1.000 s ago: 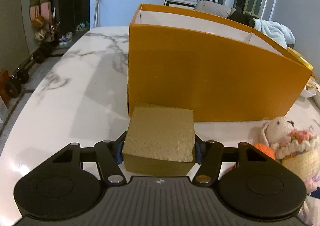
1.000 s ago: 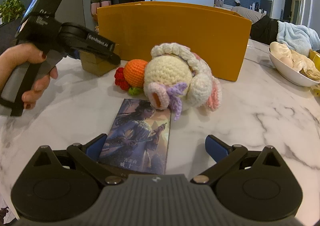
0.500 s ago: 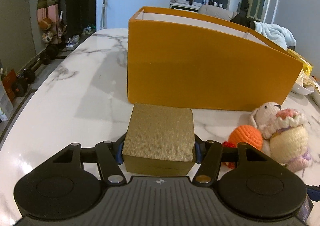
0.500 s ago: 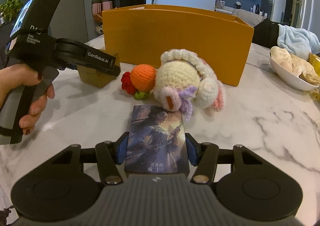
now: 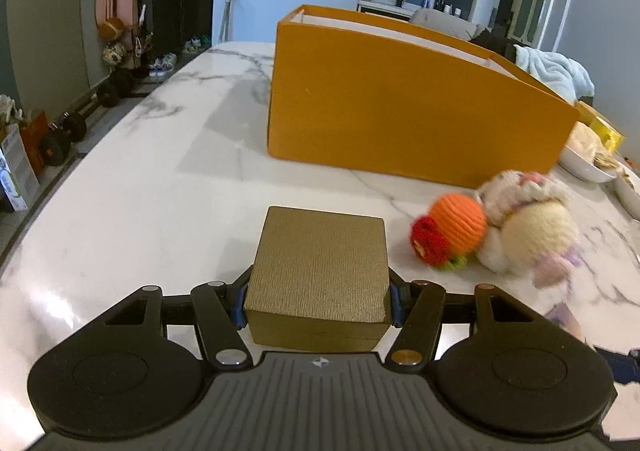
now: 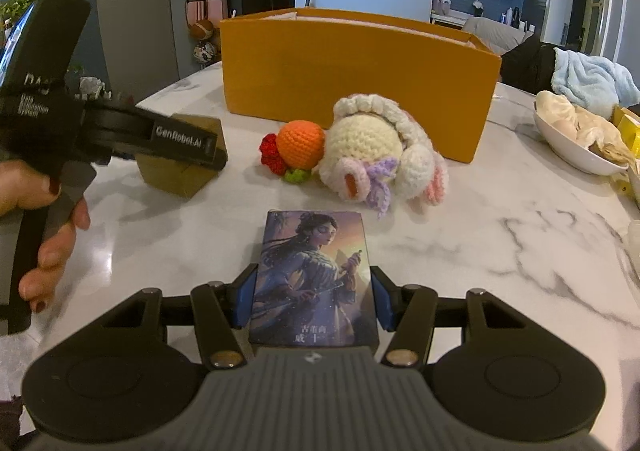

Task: Organize objects
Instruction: 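Lift the gold box and illustrated book and carry them toward the orange box, then lower the gold box and book into the orange box and open both tools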

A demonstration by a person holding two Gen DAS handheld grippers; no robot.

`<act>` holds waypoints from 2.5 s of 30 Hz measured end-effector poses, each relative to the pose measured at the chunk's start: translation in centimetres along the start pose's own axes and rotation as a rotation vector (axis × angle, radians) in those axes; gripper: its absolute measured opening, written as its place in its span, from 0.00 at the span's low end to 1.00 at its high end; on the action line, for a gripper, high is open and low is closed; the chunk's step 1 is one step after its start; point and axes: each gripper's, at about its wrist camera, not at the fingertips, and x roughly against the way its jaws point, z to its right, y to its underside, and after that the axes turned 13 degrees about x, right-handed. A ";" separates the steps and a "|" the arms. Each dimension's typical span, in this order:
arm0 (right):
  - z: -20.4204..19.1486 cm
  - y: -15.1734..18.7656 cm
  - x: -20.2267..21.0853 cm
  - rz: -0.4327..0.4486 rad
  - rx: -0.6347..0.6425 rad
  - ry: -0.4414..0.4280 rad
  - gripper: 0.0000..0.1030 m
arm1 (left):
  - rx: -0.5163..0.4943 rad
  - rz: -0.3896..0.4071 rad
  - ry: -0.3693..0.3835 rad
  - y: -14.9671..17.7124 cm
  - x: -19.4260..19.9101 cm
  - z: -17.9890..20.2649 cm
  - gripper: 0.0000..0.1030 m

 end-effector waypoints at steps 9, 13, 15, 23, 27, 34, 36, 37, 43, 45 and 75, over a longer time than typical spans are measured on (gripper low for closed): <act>0.9 -0.4 3.6 0.046 -0.020 -0.004 0.57 | -0.012 0.019 0.018 -0.6 2.8 0.8 0.68; 1.0 -1.2 4.6 0.069 -0.010 0.002 0.57 | -0.028 0.040 0.033 -1.4 3.9 1.9 0.68; 1.2 -1.9 5.2 0.086 -0.008 0.004 0.57 | -0.037 0.052 0.041 -1.9 4.5 2.5 0.68; 3.6 -5.6 6.5 0.157 0.018 0.031 0.57 | -0.061 0.119 0.073 -5.9 5.4 4.7 0.68; 5.3 -8.5 6.5 0.201 0.032 0.052 0.57 | -0.085 0.157 0.088 -8.5 5.6 6.1 0.68; 9.0 -14.2 3.7 0.241 0.041 0.074 0.57 | -0.131 0.188 0.074 -13.0 2.7 8.2 0.68; 10.2 -15.9 2.3 0.242 0.032 0.068 0.57 | -0.131 0.183 0.066 -14.4 1.3 8.6 0.68; 10.8 -16.7 1.5 0.244 0.030 0.071 0.57 | -0.128 0.179 0.064 -15.1 0.5 8.7 0.68; 13.9 -20.7 -4.1 0.203 0.008 0.064 0.57 | -0.118 0.123 0.033 -19.1 -5.1 9.8 0.68; 14.8 -21.6 -6.3 0.171 -0.005 0.058 0.57 | -0.128 0.089 0.014 -20.0 -7.1 10.3 0.68; 19.0 -23.2 -22.5 -0.338 -0.152 -0.059 0.57 | -0.107 -0.321 -0.122 -20.7 -17.2 9.0 0.66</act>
